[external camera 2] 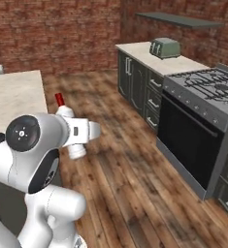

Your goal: Open the cabinet directly in front. Then move the liquor and the mug to the dining counter with the jar on it.

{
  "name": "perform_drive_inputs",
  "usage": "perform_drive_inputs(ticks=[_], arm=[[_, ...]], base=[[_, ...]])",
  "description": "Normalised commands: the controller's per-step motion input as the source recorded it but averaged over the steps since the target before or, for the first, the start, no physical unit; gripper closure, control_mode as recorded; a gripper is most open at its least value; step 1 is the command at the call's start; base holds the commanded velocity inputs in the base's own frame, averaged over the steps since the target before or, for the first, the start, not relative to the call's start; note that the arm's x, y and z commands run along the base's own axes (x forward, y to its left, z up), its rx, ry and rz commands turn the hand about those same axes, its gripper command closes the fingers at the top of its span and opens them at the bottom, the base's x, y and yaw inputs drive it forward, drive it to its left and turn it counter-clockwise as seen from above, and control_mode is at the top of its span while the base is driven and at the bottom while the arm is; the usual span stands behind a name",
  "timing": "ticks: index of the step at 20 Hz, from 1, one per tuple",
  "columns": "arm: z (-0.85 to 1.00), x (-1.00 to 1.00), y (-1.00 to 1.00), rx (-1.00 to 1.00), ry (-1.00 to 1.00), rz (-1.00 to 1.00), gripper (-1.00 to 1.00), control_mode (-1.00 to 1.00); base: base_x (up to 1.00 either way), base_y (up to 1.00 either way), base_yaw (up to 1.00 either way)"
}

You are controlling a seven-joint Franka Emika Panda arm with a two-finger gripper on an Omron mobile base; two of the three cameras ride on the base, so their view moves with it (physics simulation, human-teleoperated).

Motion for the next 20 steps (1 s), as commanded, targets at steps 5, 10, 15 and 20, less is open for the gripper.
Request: perform_drive_inputs(ticks=[5,10,15,20], arm=[[0.0,0.0,0.0,0.0,0.0,0.0,1.0,1.0],[0.0,0.0,0.0,0.0,0.0,0.0,1.0,1.0],[0.0,0.0,0.0,0.0,0.0,0.0,1.0,1.0],[0.0,0.0,0.0,0.0,0.0,0.0,1.0,1.0]], base=[[-0.48,0.4,0.13],[-0.87,0.96,0.27],[-0.82,1.0,0.28],[-0.43,1.0,0.23]])
